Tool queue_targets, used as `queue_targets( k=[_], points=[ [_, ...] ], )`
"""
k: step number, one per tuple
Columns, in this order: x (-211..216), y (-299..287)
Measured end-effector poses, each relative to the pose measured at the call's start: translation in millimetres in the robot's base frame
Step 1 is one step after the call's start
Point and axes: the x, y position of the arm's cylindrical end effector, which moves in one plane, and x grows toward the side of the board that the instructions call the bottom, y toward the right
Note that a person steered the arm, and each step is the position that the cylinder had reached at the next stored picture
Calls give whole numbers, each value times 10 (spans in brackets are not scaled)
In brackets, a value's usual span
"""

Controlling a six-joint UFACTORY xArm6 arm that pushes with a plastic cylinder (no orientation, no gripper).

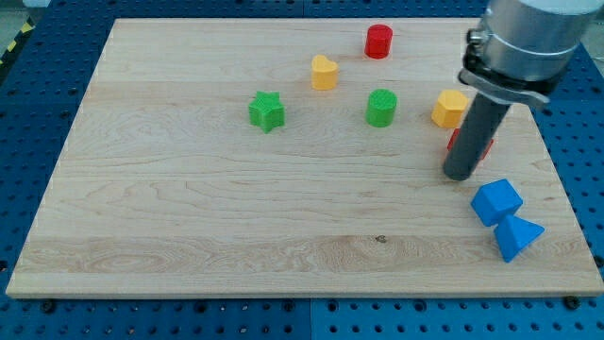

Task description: Move the green circle above the yellow hexagon

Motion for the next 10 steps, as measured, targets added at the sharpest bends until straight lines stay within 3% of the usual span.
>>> queue_targets(
  k=[1, 2, 3, 10],
  points=[
    [-2, -594],
    [-364, -1040],
    [-849, -1086],
    [-847, -520]
  ],
)
